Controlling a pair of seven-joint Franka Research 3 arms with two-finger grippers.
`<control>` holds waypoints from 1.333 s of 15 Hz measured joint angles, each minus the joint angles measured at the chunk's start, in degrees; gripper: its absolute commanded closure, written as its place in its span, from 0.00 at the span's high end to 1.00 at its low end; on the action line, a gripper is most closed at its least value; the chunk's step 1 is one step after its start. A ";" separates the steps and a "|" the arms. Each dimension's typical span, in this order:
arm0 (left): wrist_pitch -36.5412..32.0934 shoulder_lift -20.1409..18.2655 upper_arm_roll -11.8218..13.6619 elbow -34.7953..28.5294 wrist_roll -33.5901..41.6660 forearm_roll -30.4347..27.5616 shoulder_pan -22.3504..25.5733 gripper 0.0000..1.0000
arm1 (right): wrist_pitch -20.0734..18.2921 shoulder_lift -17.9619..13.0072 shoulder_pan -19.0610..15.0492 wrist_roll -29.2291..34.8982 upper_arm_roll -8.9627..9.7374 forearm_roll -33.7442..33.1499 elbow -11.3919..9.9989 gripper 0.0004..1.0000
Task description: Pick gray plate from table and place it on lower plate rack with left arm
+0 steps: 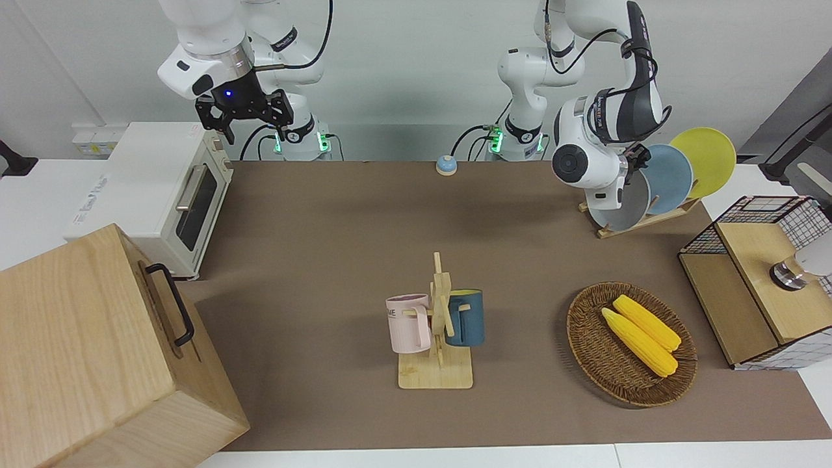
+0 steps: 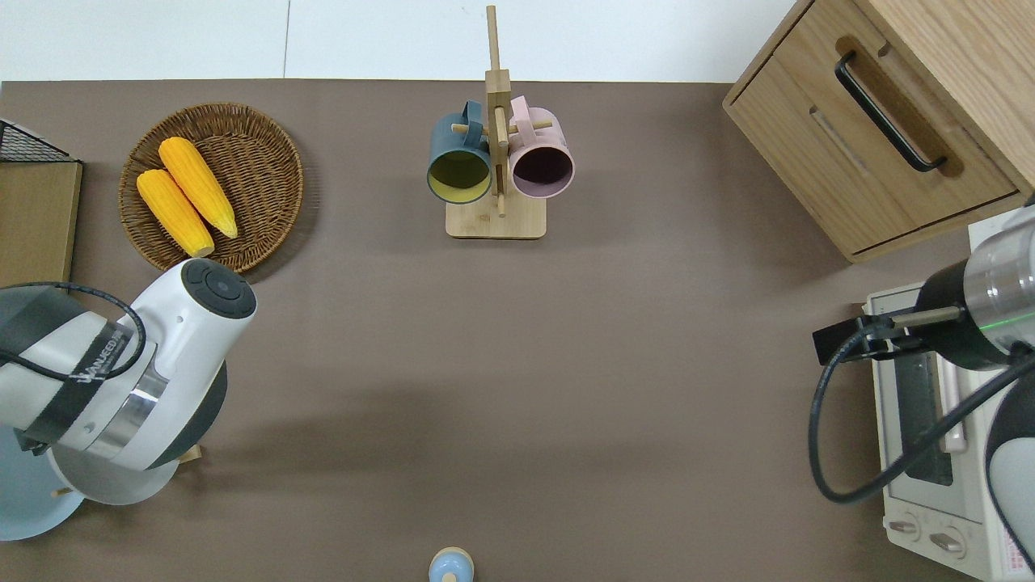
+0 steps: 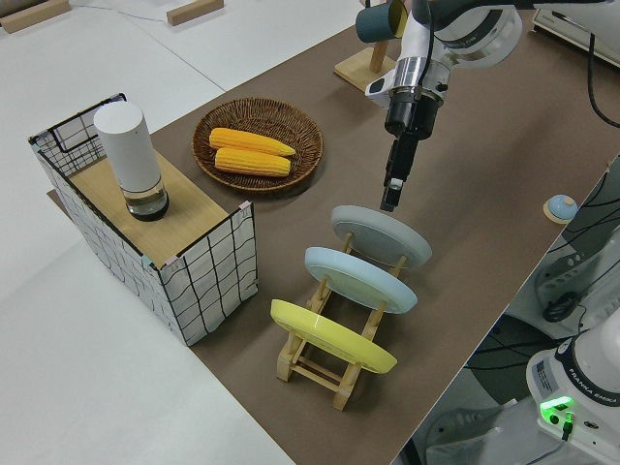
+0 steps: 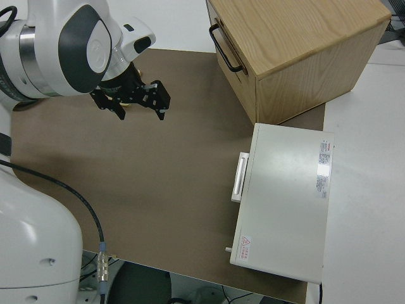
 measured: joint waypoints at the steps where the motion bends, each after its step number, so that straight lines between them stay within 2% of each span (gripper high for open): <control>1: 0.09 -0.08 -0.05 0.53 0.26 -1.65 0.00 1.00 | 0.00 0.00 0.00 0.00 0.00 0.00 0.00 0.99; 5: 0.74 -1.07 -0.16 6.31 1.10 -11.11 -0.02 0.99 | 0.00 0.00 0.00 0.00 0.00 0.00 0.00 0.99; 9: 1.15 -3.70 -0.25 12.29 3.71 -20.14 -0.02 0.99 | 0.00 0.00 0.00 0.00 0.00 0.00 0.00 0.99; 12: 1.26 -6.19 -0.13 15.77 9.99 -26.65 0.04 0.99 | 0.00 0.00 0.00 0.00 0.00 0.00 0.00 0.99; 16: 1.80 -9.13 0.49 18.78 19.90 -31.64 0.12 0.99 | 0.00 0.00 0.00 0.00 0.00 0.00 0.00 0.99; 20: 2.28 -10.73 2.90 21.12 30.91 -38.12 0.25 0.99 | 0.00 0.00 0.00 0.00 0.00 0.00 0.00 0.99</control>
